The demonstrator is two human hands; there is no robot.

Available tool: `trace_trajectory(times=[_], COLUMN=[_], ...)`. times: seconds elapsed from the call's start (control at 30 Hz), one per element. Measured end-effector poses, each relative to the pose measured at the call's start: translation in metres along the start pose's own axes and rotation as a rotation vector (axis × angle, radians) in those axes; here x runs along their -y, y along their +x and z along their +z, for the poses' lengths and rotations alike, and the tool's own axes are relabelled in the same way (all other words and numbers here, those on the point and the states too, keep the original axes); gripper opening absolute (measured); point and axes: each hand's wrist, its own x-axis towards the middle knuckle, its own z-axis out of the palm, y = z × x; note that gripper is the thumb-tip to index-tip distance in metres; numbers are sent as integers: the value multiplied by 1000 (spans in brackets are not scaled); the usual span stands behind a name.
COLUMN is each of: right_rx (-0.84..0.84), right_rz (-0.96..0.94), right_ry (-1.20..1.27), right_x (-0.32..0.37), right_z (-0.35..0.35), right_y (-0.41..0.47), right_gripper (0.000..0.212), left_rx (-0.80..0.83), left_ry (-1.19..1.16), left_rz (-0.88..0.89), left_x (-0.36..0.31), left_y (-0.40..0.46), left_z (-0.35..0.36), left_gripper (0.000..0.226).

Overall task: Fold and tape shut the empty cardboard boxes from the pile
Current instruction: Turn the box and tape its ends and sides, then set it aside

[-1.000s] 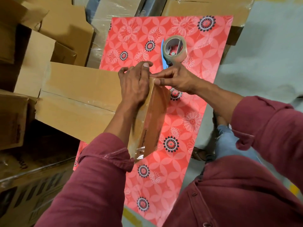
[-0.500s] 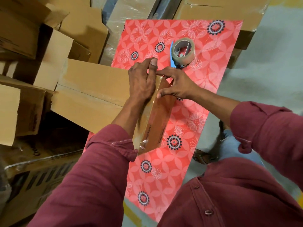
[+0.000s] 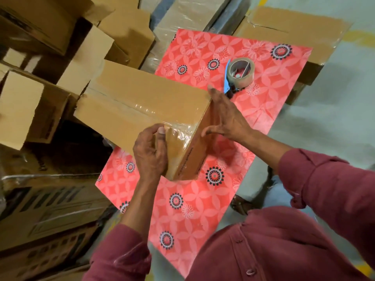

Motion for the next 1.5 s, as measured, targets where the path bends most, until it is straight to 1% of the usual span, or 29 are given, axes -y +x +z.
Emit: trace_trajectory(times=[0.07, 0.13, 0.23, 0.3, 0.4, 0.43, 0.47, 0.5, 0.53, 0.6, 0.67, 0.8, 0.93, 1.03, 1.1, 1.17, 1.23, 1.33, 1.4, 1.5], right_rx=[1, -53, -87, -75, -13, 7, 31, 59, 79, 60, 21, 46, 39, 94, 125, 118, 114, 127, 113, 67], right_rz=[-53, -82, -218, -301, -372, -409, -449, -484, -505, -495, -468, -515, -609, -658, -658, -644, -614, -558, -525, -493], right_ry=[-135, -231, -323, -381, -453, -488, -538, -595, -638, -633, -580, -573, -655, -710, -698, -658, -631, -609, -583, -526], right_x=[-6, 5, 45, 63, 63, 55, 48, 41, 37, 41, 59, 81, 55, 43, 47, 52, 55, 59, 62, 66], right_z=[1, 3, 13, 29, 44, 45, 42, 38, 33, 26, 28, 52, 58, 43, 39, 40, 42, 48, 51, 55], right_y=[-12, -23, -25, -23, -30, -34, -37, -39, -39, -37, -35, -36, -49, -52, -52, -53, -57, -63, -65, -67], right_gripper=[140, 142, 126, 111, 92, 86, 81, 82, 89, 103, 107, 99, 78, 87, 87, 83, 89, 102, 102, 90], left_rx=[4, 67, 245, 342, 447, 467, 478, 482, 481, 455, 419, 377, 355, 331, 304, 278, 263, 360, 354, 331], left_ry=[33, 26, -10, 3, 118, 165, 205, 242, 273, 308, 304, 312, 353, 386, 415, 445, 485, 605, 690, 742], left_rz=[39, 108, 140, 163, 296, 346, 386, 418, 442, 473, 486, 492, 497, 474, 452, 422, 369, 190, 80, -36], left_x=[15, 26, 39, 44, 48, 49, 52, 55, 58, 61, 63, 64, 63, 57, 49, 41, 33, 6, -11, -24], left_y=[-24, -46, -66, -71, -71, -70, -69, -67, -65, -62, -61, -62, -59, -56, -56, -58, -60, -60, -58, -52], left_z=[-23, -37, -46, -49, -54, -56, -58, -59, -59, -58, -56, -53, -54, -53, -52, -48, -43, -38, -33, -30], left_gripper=[31, 28, 36, 52, 100, 114, 123, 127, 128, 124, 118, 110, 105, 101, 98, 95, 90, 89, 82, 76])
